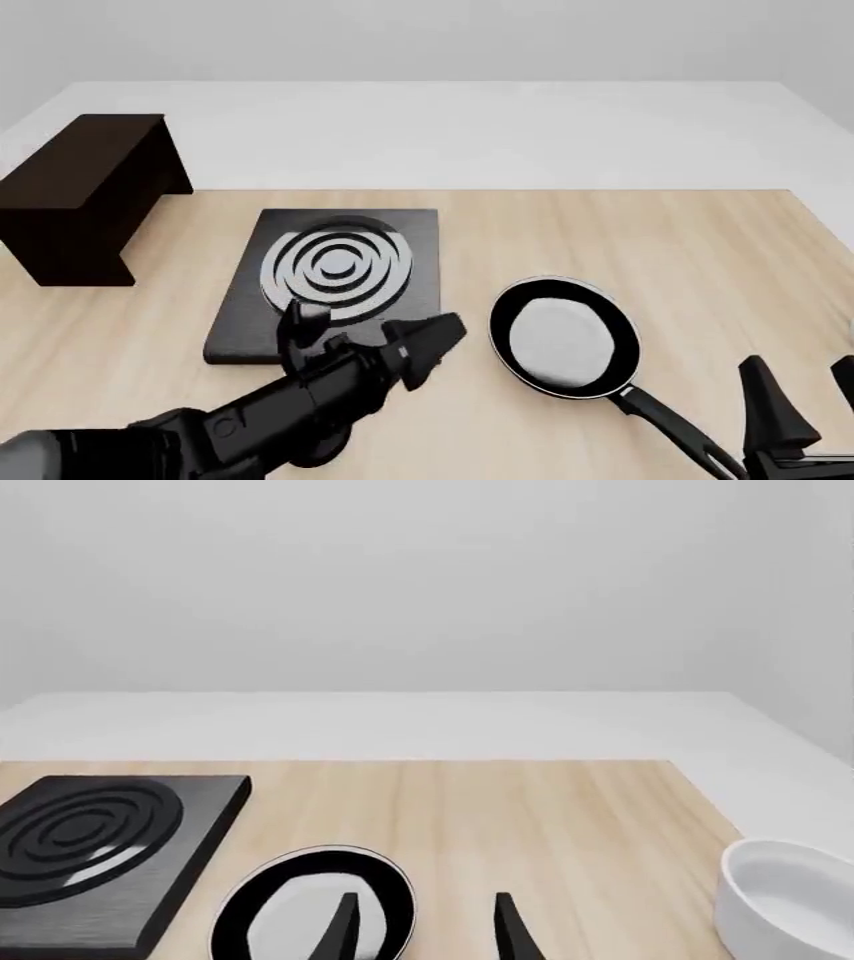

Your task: Put the frying pan on top of the cabinet.

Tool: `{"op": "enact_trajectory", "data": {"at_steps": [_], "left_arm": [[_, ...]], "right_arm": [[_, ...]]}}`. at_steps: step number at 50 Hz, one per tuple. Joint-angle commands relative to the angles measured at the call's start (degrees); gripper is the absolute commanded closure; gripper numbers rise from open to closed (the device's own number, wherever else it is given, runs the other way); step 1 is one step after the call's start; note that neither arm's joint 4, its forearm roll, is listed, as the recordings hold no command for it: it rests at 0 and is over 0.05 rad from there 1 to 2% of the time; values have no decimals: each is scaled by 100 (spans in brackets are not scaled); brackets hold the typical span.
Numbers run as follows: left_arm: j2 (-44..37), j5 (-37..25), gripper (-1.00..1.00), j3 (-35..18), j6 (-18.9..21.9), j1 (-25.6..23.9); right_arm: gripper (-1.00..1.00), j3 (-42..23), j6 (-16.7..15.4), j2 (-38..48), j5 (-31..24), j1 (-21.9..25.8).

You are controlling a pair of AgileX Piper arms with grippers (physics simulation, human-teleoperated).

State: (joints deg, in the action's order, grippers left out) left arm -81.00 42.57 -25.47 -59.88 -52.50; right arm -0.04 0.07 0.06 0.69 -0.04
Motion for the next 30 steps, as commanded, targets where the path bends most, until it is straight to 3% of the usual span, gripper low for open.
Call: {"op": "enact_trajectory", "data": {"at_steps": [1, 14, 20, 21, 30], "left_arm": [[-1401, 601, -100, -609, -981, -763], [-2210, 1153, -100, -906, -1233, -964], [-2743, 1390, -100, -1116, -1469, -959], [-3013, 1598, -100, -1155, -1719, -1019], [-3387, 1619, -100, -1474, -1817, -1082]], "right_arm": [[-100, 1, 29, -2, 12, -14], [-100, 2, 41, -3, 30, 10], [-100, 1, 101, -1, 19, 18], [-100, 2, 112, -2, 25, 10], [-100, -1, 164, 0, 22, 2]]}}
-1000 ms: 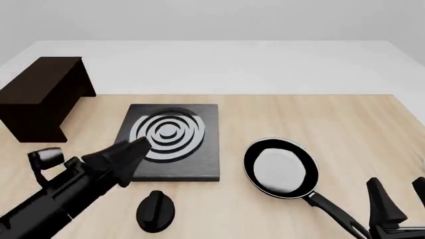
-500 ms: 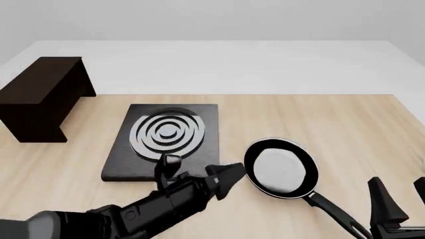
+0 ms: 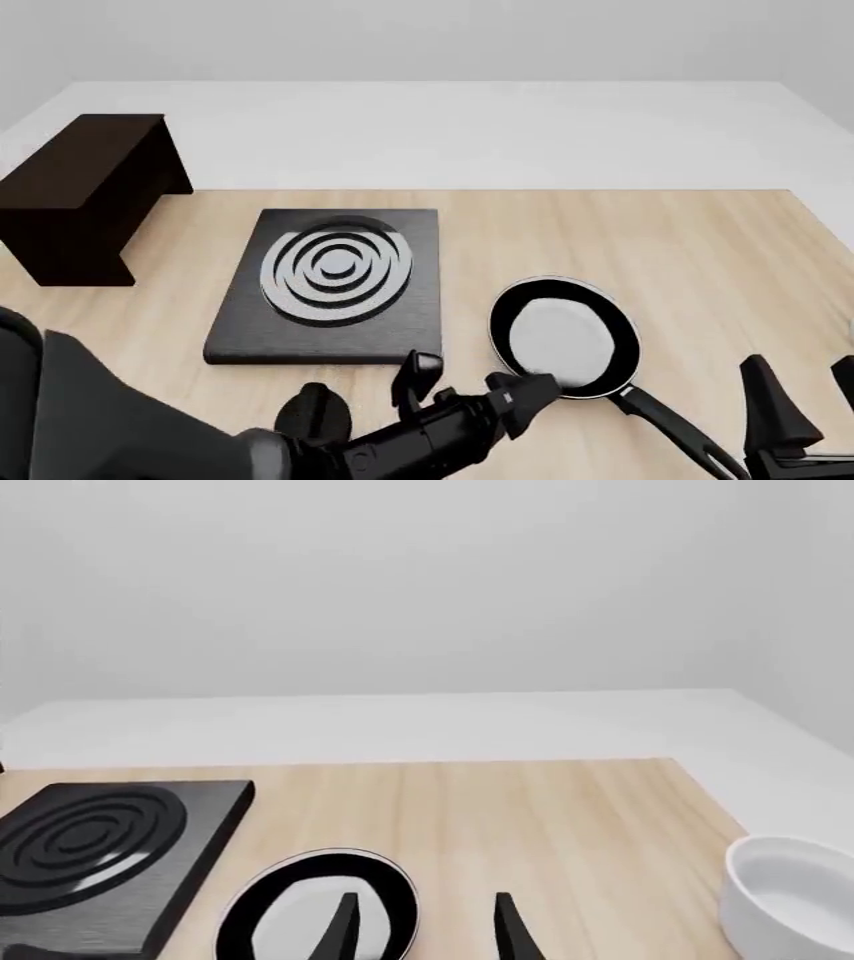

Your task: Put the frying pan on top of the cabinet.

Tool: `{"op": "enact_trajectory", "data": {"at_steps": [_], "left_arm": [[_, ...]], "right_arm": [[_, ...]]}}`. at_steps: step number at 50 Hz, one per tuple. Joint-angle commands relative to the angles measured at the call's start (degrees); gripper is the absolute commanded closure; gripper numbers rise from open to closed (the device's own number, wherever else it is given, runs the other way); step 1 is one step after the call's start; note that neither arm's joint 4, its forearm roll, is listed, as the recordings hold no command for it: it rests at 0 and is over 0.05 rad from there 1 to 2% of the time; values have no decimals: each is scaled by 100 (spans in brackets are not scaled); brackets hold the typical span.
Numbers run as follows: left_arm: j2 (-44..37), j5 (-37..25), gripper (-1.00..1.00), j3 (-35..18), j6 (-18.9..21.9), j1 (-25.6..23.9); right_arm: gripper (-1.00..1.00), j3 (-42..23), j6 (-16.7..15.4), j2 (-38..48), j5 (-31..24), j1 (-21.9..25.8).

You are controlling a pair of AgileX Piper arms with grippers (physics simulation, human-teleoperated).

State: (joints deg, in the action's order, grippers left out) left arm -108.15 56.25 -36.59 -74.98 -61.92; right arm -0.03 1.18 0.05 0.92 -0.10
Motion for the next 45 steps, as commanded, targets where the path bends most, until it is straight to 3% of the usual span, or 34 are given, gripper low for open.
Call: {"op": "enact_trajectory", "data": {"at_steps": [1, 10, 45], "left_arm": [[-719, 269, -100, -393, -330, -166], [-1331, 664, -100, -684, -773, -424], [-2167, 743, -100, -1629, -1272, -791]], "right_arm": [[-100, -2, 53, 1, -1, 9], [-100, -1, 102, 0, 4, -29], [-100, 0, 180, 7, -38, -19]]}}
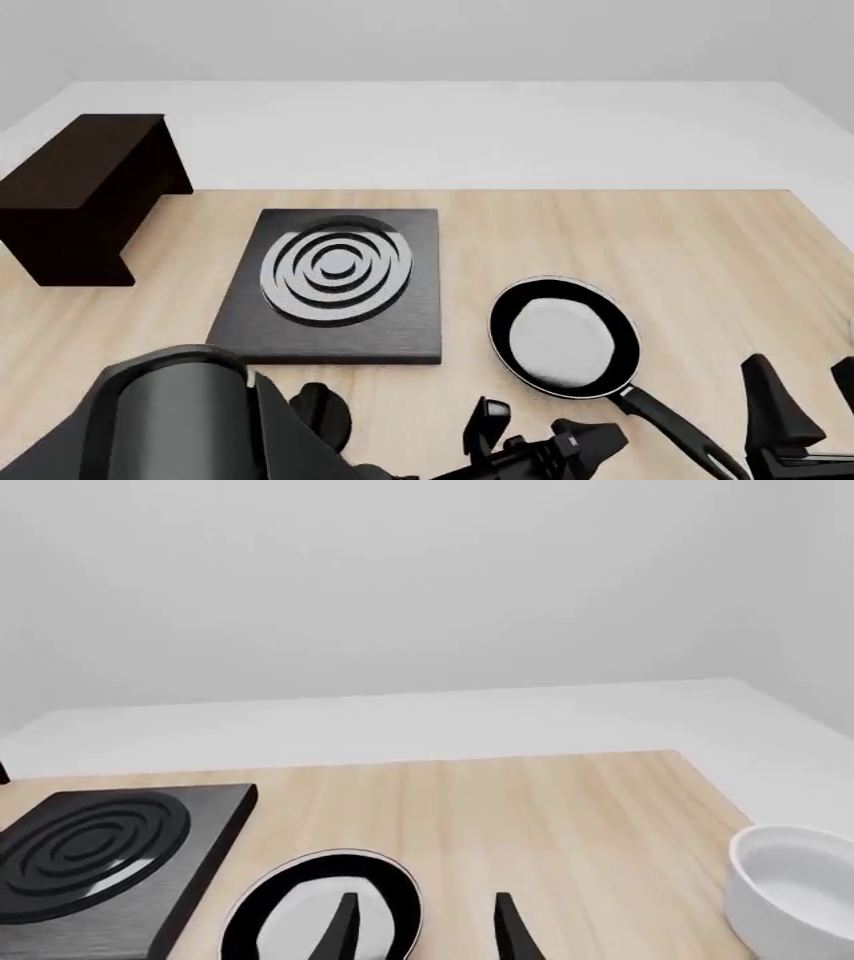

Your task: Put the frying pan on top of the cabinet.

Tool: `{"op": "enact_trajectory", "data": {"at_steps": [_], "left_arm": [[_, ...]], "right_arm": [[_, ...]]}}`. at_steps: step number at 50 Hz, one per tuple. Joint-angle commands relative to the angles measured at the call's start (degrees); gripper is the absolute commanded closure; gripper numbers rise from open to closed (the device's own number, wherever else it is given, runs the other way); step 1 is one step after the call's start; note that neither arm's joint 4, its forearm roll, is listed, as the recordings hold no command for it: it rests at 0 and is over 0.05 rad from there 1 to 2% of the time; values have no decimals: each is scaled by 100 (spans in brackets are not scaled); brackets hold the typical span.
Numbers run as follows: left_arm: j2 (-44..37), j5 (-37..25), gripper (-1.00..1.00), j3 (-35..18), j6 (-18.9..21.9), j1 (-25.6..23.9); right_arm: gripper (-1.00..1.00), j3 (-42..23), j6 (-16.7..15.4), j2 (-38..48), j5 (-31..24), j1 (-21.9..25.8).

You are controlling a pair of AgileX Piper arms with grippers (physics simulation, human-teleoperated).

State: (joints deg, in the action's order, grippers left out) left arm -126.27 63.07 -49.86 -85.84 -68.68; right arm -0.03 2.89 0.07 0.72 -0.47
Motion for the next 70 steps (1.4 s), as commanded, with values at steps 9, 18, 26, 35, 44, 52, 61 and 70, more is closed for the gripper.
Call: {"op": "enact_trajectory", "data": {"at_steps": [9, 18, 26, 35, 44, 52, 61, 70], "left_arm": [[-467, -32, -100, -553, -242, -148], [-649, -158, -100, -826, -271, -210], [-706, -274, -100, -1007, -297, -236], [-833, -377, -100, -1197, -328, -231], [-987, -560, -100, -1442, -339, -187], [-1113, -666, -100, -1646, -409, -209], [-1180, -758, -100, -1829, -473, -248], [-1183, -917, -100, -2008, -465, -242]], "right_arm": [[-100, 1, 40, 12, -16, 13], [-100, 0, 118, 34, 14, -24], [-100, 1, 183, 37, 24, -36], [-100, 0, 245, 26, 22, -45], [-100, -1, 298, 15, 26, -46], [-100, 0, 334, 14, 33, -44], [-100, 0, 353, 21, 39, -49], [-100, -3, 383, 35, 42, -53]]}}
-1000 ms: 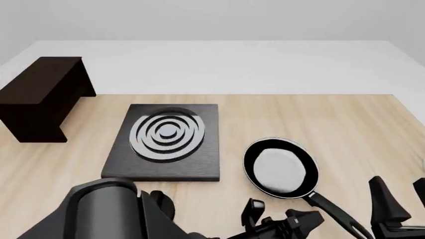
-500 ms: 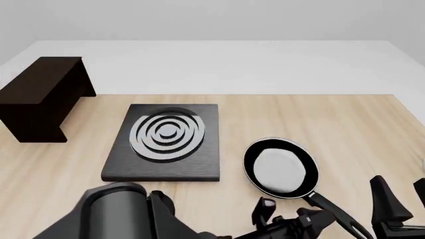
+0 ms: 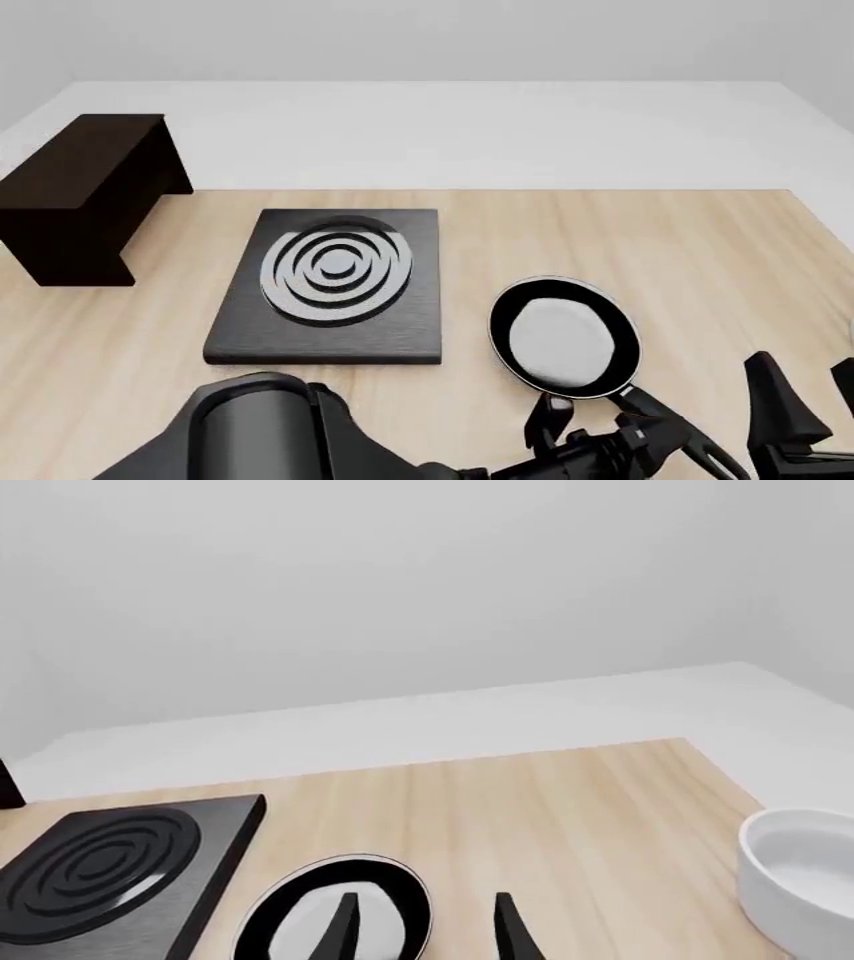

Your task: Put the frying pan on top of the cabinet.

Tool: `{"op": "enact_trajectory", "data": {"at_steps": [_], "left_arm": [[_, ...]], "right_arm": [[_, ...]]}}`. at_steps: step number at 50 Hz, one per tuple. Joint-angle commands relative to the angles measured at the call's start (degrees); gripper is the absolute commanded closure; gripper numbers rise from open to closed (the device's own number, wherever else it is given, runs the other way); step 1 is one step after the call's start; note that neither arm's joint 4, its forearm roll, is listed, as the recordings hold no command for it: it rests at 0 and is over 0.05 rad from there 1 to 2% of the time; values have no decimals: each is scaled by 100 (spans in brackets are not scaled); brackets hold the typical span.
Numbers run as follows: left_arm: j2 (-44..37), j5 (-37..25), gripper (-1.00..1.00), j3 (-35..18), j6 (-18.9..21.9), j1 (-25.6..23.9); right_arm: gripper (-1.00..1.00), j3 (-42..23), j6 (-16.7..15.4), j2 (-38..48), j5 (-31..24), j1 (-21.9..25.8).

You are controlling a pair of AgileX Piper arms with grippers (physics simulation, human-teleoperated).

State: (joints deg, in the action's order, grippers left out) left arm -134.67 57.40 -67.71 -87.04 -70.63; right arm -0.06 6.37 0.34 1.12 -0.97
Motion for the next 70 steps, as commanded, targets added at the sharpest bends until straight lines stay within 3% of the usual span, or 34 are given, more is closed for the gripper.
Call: {"op": "enact_trajectory", "data": {"at_steps": [1, 25, 70], "left_arm": [[-341, -358, -100, -241, -338, -42], [-530, -915, -100, -853, -167, 125], [-1046, -1236, -100, -1480, -218, 137]], "right_arm": [[-100, -2, 40, 10, 2, -3], [-100, -2, 158, 32, 16, -25], [-100, -23, 424, -13, 16, -115]]}}
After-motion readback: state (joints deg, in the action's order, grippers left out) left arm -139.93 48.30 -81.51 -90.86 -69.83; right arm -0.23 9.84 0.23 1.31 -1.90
